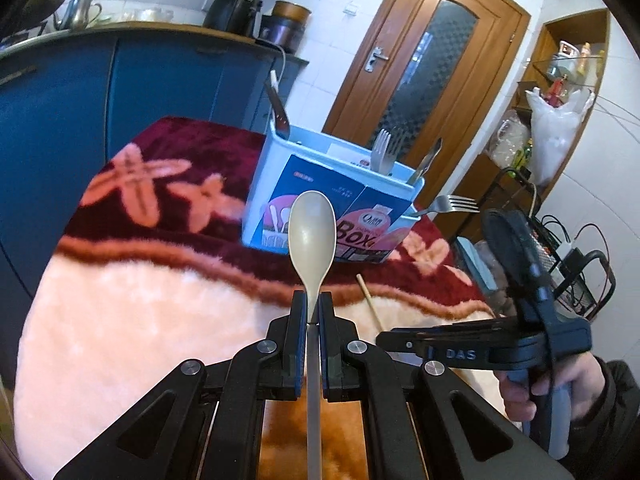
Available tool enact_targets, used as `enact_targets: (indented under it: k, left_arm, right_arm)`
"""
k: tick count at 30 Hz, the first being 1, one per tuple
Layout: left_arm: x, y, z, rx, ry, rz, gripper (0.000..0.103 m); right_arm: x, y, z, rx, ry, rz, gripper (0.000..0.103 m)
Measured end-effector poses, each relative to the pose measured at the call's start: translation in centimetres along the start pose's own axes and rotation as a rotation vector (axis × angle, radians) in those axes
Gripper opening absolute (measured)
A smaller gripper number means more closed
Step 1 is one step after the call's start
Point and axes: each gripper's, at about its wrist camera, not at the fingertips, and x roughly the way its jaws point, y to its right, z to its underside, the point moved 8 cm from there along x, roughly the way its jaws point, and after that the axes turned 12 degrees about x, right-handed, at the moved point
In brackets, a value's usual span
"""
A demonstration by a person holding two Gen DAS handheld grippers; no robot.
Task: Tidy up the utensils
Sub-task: 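Grasp the last wooden chopstick with the right tool, then lift the spoon and chopstick and carry both over the blue caddy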
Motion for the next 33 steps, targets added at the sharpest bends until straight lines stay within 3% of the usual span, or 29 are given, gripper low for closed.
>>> enact_targets:
  k: [6, 15, 19, 26, 33]
  left_arm:
    - [-0.4, 0.8, -1.3, 0.021, 0.064, 0.034, 0.005]
    - [-0.3, 2.3, -5.3, 0.088, 0.182, 0.003, 0.005]
    - [0.2, 2.5, -7.7, 0.087, 0.226, -0.036, 0.005]
    - [0.6, 2.6, -12.8, 0.114, 0.354, -0.117, 0.005]
    - [2.7, 0.9, -16.7, 0.069, 0.455, -0.191, 0.005]
  right_arm:
    - [-2.0, 0.4, -0.1, 0.092, 0.087, -0.149, 0.007]
    - [-9.4, 0.6, -1.4, 0.059, 0.416, -0.28, 0.006]
    - [-11.8, 0.9, -2.8, 0.046, 0.547, -0.305, 0.006]
    - [-13.7, 0.8, -5.0, 0.024, 0.667, -0.326, 0.006]
    - [-15.5, 0.6, -8.4, -0.001, 0.807, -0.317, 0.006]
